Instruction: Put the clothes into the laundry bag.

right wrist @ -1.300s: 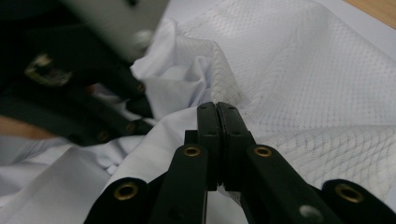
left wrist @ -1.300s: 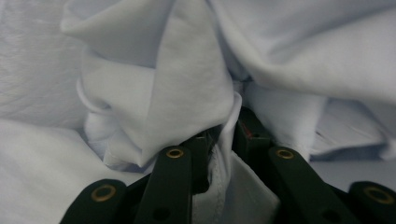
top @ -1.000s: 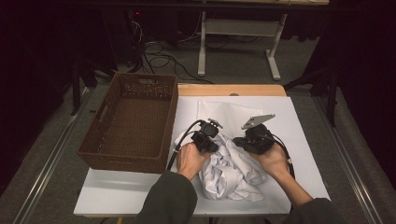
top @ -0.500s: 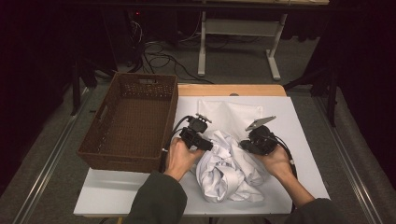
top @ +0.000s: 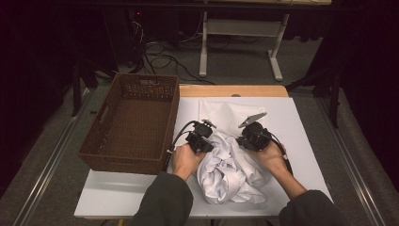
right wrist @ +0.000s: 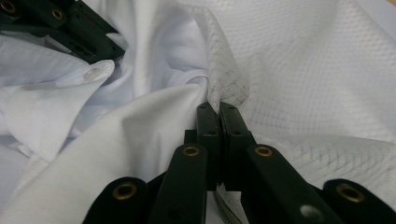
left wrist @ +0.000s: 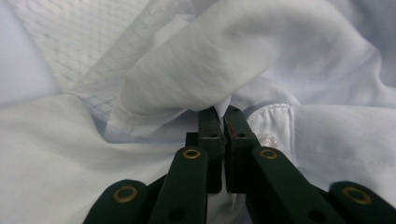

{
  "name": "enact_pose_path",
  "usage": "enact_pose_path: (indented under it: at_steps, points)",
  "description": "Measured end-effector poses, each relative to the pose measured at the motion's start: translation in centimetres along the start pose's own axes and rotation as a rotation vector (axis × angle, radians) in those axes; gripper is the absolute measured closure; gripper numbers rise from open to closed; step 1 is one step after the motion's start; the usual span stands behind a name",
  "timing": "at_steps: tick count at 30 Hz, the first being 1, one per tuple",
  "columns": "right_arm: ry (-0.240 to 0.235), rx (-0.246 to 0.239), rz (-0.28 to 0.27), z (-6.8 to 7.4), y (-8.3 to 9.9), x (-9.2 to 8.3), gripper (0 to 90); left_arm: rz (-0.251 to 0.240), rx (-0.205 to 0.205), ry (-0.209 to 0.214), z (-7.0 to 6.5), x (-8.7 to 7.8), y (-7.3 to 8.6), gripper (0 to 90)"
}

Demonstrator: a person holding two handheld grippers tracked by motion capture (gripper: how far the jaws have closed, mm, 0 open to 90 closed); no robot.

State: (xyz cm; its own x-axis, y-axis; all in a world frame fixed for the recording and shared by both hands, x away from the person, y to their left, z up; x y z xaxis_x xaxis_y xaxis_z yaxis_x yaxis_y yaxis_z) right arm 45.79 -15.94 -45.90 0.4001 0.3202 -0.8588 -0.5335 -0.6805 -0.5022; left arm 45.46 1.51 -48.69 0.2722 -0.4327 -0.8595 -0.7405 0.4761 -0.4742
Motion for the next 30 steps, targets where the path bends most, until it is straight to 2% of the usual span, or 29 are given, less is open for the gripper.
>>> enact_pose_path:
  at_steps: [4,15,18,20,23,25,27,30]
  points:
    - [-0.039,0.006,-0.028,0.9,-0.4,-0.1,89.7,-0.018,0.002,-0.001,-0.1,-1.5,0.2,87.7]
    - [-0.086,-0.114,-0.103,5.2,-3.8,-1.8,89.8,-0.114,0.005,-0.015,-0.2,-7.4,0.7,87.7]
    - [-0.099,-0.123,-0.122,5.9,-4.5,-1.8,89.7,-0.142,0.013,-0.012,-0.1,-9.0,0.8,87.8]
    - [-0.097,-0.123,-0.123,5.8,-4.6,-1.7,89.7,-0.160,0.014,0.002,-0.1,-9.4,0.8,87.8]
    - [-0.081,-0.096,-0.128,4.9,-4.1,-1.8,89.5,-0.166,0.039,0.057,-0.9,-9.0,0.6,87.8]
    - [-0.070,-0.061,-0.130,3.9,-3.5,-2.1,89.4,-0.151,0.075,0.087,-2.1,-7.6,0.2,87.8]
    - [-0.062,-0.037,-0.124,3.0,-2.7,-2.4,89.4,-0.136,0.092,0.102,-3.0,-6.2,-0.3,87.8]
    - [-0.055,-0.020,-0.122,2.3,-1.7,-2.6,89.4,-0.095,0.113,0.133,-4.3,-3.1,-1.0,87.8]
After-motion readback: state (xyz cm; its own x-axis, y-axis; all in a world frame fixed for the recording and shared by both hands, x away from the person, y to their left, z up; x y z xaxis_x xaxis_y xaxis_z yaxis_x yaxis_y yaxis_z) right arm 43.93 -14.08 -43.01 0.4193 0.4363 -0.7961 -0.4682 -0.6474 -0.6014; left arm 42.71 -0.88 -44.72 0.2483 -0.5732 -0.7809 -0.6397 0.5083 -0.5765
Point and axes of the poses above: each handheld gripper's, and its own axes: x roughly forward along the jaws, y roughly out of its underside, z roughly to its left, the point moved 4 cm from there along x, roughly forward along the jaws, and after that the axes turned 2 degrees about z, right-handed, at the moved point
